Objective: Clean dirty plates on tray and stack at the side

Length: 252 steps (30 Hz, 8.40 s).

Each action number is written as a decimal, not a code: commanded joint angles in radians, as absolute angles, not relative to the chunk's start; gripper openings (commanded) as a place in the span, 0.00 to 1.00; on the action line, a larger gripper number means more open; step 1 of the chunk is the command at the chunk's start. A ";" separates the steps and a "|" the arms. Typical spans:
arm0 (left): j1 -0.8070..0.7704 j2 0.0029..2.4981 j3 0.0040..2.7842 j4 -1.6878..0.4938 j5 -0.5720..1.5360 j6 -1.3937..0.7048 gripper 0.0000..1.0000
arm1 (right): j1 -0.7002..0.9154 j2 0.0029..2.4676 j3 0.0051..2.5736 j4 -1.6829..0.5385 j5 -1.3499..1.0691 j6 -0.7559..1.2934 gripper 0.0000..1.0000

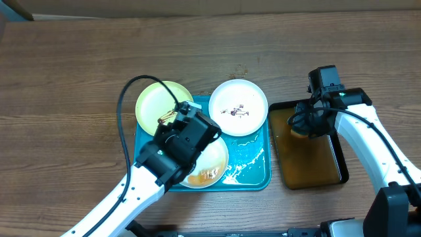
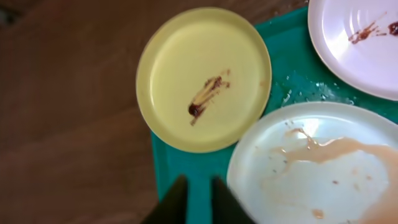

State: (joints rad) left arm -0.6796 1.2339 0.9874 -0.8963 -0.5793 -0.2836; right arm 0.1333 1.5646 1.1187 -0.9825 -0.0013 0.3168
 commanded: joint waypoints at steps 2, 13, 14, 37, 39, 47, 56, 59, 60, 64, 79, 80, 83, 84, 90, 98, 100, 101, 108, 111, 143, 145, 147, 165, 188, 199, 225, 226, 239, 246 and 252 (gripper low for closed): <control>-0.609 1.215 1.010 -0.923 -0.321 -0.368 0.53 | 0.134 1.562 1.118 -0.978 -0.005 0.314 0.04; -0.410 1.243 0.925 -0.926 -0.017 -0.371 1.00 | 0.134 1.562 1.118 -0.978 -0.005 0.313 0.04; -0.401 1.252 0.905 -0.912 0.009 -0.370 1.00 | 0.134 1.562 1.118 -0.978 -0.005 0.313 0.04; -0.391 1.533 0.825 -0.805 -0.001 -0.443 0.78 | 0.134 1.562 1.118 -0.992 -0.004 0.313 0.04; -0.391 1.533 0.825 -0.807 0.001 -0.443 0.78 | 0.134 1.562 1.118 -0.993 -0.005 0.313 0.04; -0.390 1.527 0.825 -0.808 -0.009 -0.472 0.82 | 0.134 1.562 1.118 -0.995 -0.005 0.313 0.04; -0.390 1.532 0.800 -0.734 -0.010 -0.472 0.74 | 0.134 1.562 1.118 -1.001 -0.005 0.313 0.04; -0.390 1.532 0.776 -0.687 -0.011 -0.472 0.68 | 0.134 1.562 1.118 -1.002 -0.005 0.313 0.04; -0.390 1.532 0.764 -0.671 -0.012 -0.472 0.67 | 0.134 1.562 1.118 -1.002 -0.005 0.313 0.04; -0.390 1.532 0.739 -0.640 -0.020 -0.473 0.59 | 0.134 1.562 1.118 -1.003 -0.005 0.313 0.04; -0.390 1.531 0.739 -0.624 -0.034 -0.483 0.04 | 0.134 1.562 1.118 -1.009 -0.005 0.313 0.04; -0.390 1.531 0.741 -0.624 -0.035 -0.495 0.04 | 0.134 1.562 1.118 -1.009 -0.005 0.313 0.04; -0.390 1.519 0.757 -0.630 -0.042 -0.503 0.04 | 0.134 1.562 1.118 -1.013 -0.005 0.313 0.04; -0.390 1.511 0.768 -0.640 -0.052 -0.503 0.04 | 0.134 1.562 1.118 -1.016 -0.004 0.313 0.04; -0.390 1.420 0.864 -0.765 -0.204 -0.472 0.04 | 0.134 1.562 1.118 -1.018 -0.004 0.313 0.04; -0.405 1.318 0.941 -0.786 -0.310 -0.300 0.04 | 0.134 1.562 1.118 -1.007 -0.004 0.313 0.04; -0.417 1.314 0.948 -0.786 -0.374 -0.277 0.04 | 0.134 1.562 1.118 -0.995 -0.004 0.305 0.04; -0.426 1.313 0.951 -0.787 -0.409 -0.265 0.04 | 0.134 1.562 1.118 -0.988 -0.001 0.297 0.04; -0.502 1.313 0.968 -0.789 -0.627 -0.186 0.04 | 0.134 1.562 1.118 -0.965 -0.001 0.257 0.04; -0.544 1.313 0.981 -0.789 -0.696 -0.178 0.04 | 0.134 1.562 1.118 -0.961 -0.001 0.257 0.04; -0.872 1.314 1.000 -0.668 -1.319 -0.101 0.04 | 0.134 1.562 1.118 -0.958 -0.001 0.257 0.04; -0.872 1.314 1.000 -0.667 -1.318 -0.101 0.04 | 0.134 1.562 1.118 -0.955 -0.001 0.253 0.04; -0.872 1.314 1.000 -0.669 -1.308 -0.107 0.04 | 0.134 1.562 1.118 -0.949 -0.001 0.249 0.04; -0.640 1.301 1.018 -0.862 -0.733 -0.396 0.04 | 0.134 1.647 1.088 -0.894 -0.030 0.180 0.04; -0.192 1.161 1.038 -1.012 -0.311 -0.401 0.04 | 0.134 1.844 1.128 -0.772 -0.105 0.185 0.04; 0.018 1.161 1.038 -1.012 -0.313 -0.400 0.04 | 0.134 1.786 1.271 -1.011 -0.104 0.191 0.04; 0.503 1.459 1.038 -0.716 -0.174 -0.395 0.04 | 0.134 1.786 1.020 -0.835 -0.099 0.212 0.04; 0.520 1.465 1.038 -0.709 -0.174 -0.400 0.04 | 0.134 1.786 1.020 -0.837 -0.099 0.212 0.04; 0.575 1.564 1.038 -0.654 -0.166 -0.400 0.25 | 0.134 1.786 1.020 -0.854 -0.099 0.212 0.04; 0.565 1.542 1.067 -0.653 -0.015 -0.336 0.48 | 0.134 1.786 1.020 -0.855 -0.099 0.212 0.04; 0.479 1.533 1.153 -0.619 0.261 -0.161 0.58 | 0.134 1.786 1.020 -0.858 -0.099 0.212 0.04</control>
State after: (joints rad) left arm 0.5274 1.5589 1.0927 -0.6399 0.0597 -0.2871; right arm 0.1318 1.7866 1.0393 -0.8520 -0.1040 0.2089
